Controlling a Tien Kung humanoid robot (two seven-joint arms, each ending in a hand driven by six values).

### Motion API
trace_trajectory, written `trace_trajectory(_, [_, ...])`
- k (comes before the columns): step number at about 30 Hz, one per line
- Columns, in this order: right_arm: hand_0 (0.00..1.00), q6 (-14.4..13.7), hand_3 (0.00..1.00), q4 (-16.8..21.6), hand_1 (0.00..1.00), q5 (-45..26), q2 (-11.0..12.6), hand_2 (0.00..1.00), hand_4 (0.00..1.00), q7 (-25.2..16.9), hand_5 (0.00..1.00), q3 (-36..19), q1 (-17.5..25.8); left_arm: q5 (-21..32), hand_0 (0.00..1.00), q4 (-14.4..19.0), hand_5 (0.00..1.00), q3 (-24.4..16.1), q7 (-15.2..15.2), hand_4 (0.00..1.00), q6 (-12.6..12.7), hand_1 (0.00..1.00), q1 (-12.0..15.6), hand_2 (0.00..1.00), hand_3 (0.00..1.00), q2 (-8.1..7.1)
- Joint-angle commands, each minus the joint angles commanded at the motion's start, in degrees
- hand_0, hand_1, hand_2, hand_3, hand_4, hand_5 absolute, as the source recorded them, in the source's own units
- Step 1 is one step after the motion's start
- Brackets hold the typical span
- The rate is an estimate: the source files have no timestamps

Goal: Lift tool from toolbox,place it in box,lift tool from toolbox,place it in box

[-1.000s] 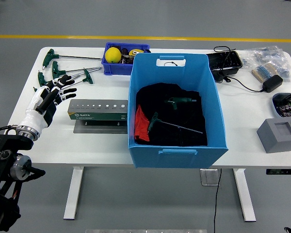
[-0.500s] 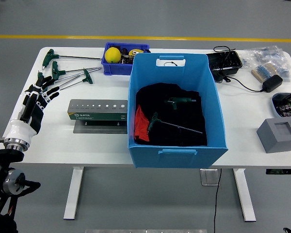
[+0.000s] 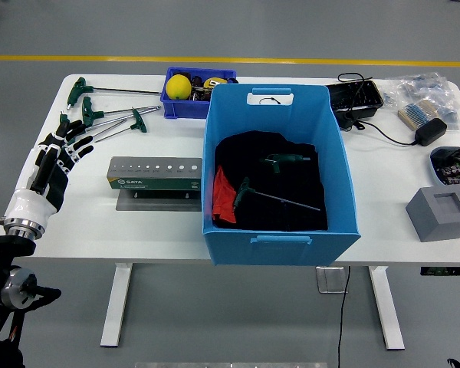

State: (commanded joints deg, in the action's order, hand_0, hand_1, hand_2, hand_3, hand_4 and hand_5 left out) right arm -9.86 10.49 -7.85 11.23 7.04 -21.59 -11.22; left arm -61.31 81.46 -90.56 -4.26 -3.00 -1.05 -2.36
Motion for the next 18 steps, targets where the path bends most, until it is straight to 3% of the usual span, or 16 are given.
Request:
trace_trajectory(1, [0.685,0.01,0.556,0.00,0.649,-0.04,0.02,0.702,0.778,0.00,0.663,0.05,-0.04,0.20,0.870,-0.07,0.791,0.16,-0.15,0.917,-0.05,0.920,-0.02,0.986,0.850,0.03])
trace_trajectory(6, [0.685,0.02,0.556,0.04,0.649,-0.06,0.06,0.702,0.778,0.01,0.663,0.15,-0.09,0.28,0.870,-0.38,0.791,1.00,-0.29,0.917,-0.64,0.920,-0.17,0.986,0.850,0.12])
trace_trajectory(7, [0.686,0.01,0.556,0.05,0.648,-0.13,0.06,0.702,0.779,0.00,0.664,0.20,-0.09,0.25,0.930,-0.45,0.927,1.09,-0.34,0.935,-0.83,0.998,-0.18,0.998,0.914,0.15])
trace_trajectory(12, [0.686,-0.05,0.556,0.10,0.648,0.10,0.03,0.702,0.779,0.03,0.664,0.13,-0.02,0.07,0.930,-0.87,0.927,1.49,-0.26,0.935,-2.44,0.998,-0.16,0.998,0.914,0.14])
trace_trajectory(13, [0.686,-0.06,0.557,0.12,0.649,0.15,0.02,0.702,0.779,0.04,0.664,0.10,0.00,0.13,0.998,-0.95,0.998,1.58,-0.28,0.955,-2.70,0.998,-0.13,0.998,0.981,0.12])
trace_trajectory(18, [0.686,-0.17,0.557,0.15,0.649,0.74,-0.10,0.702,0.779,0.15,0.664,-0.34,0.21,0.03,0.998,-1.25,0.998,1.96,-0.33,0.955,-3.34,0.998,-0.01,0.998,0.981,0.02])
